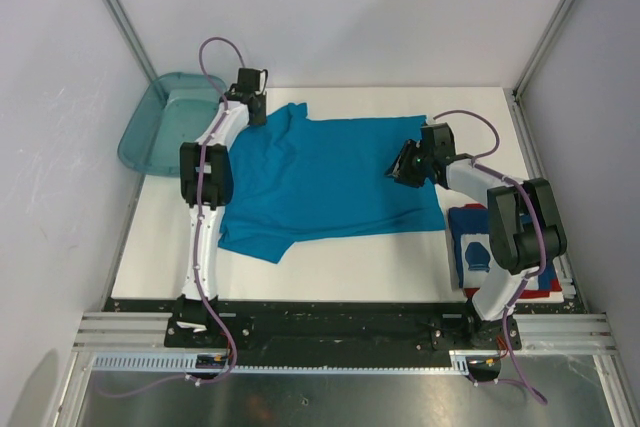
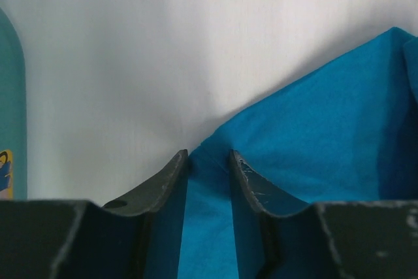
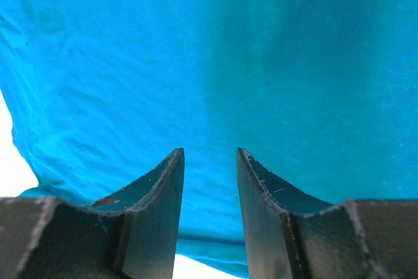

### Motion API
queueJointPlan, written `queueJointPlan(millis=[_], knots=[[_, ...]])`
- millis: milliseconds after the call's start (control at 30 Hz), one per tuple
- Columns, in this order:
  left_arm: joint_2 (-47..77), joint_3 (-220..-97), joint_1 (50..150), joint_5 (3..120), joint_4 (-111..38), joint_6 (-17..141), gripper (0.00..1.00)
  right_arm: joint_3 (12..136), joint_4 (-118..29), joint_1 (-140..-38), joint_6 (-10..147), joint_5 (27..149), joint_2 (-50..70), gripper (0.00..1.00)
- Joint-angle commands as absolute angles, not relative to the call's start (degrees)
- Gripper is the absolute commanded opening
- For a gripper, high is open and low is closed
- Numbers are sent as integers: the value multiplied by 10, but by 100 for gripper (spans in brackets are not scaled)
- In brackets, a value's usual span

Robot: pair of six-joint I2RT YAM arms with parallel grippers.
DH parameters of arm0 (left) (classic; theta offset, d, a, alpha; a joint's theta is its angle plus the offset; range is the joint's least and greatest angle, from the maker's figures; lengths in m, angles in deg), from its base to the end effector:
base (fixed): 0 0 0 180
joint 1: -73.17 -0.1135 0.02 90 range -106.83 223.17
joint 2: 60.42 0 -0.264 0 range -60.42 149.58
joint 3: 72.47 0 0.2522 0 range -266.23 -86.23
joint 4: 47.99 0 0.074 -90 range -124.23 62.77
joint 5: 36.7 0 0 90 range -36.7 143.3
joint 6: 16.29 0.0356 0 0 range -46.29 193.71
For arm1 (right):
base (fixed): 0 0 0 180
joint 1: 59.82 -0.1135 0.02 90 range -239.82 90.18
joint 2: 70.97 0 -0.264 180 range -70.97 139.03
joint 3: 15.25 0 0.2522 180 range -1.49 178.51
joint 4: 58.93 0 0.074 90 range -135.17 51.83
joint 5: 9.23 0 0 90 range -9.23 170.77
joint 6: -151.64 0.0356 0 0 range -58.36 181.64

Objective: Fold and stack the t-shirts
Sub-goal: Flatten out the tshirt

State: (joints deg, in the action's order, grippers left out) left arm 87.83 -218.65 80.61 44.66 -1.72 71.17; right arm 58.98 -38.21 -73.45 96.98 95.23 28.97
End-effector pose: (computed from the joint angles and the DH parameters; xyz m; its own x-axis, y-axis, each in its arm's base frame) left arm 0.5650 -0.0684 0.1617 -0.7414 0.0526 -0.6690 -0.0039 0.9966 0.0827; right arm 0.3551 0.0953 0.1855 -0.8031 0.3816 -0.4576 0.0847 0.8333 0.5463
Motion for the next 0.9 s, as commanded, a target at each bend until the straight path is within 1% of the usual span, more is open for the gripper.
queueJointPlan(millis=[0, 67, 267, 367, 533, 700, 867], knots=[[886, -2193, 807, 450, -10, 719, 35, 610, -394, -732, 968, 961, 296, 42], [888, -2196, 807, 449, -7, 718, 30, 610, -395, -732, 968, 963, 297, 42], [888, -2198, 805, 412, -3, 704, 8, 613, -398, -731, 970, 964, 300, 42], [884, -2193, 802, 387, -2, 688, 1, 623, -398, -726, 974, 961, 306, 42], [878, -2191, 797, 352, -4, 670, 0, 686, -404, -712, 986, 925, 347, 42], [875, -2187, 794, 322, -4, 658, 0, 794, -412, -695, 985, 876, 423, 42], [867, -2172, 789, 303, -4, 640, 0, 915, -387, -676, 989, 844, 513, 42]])
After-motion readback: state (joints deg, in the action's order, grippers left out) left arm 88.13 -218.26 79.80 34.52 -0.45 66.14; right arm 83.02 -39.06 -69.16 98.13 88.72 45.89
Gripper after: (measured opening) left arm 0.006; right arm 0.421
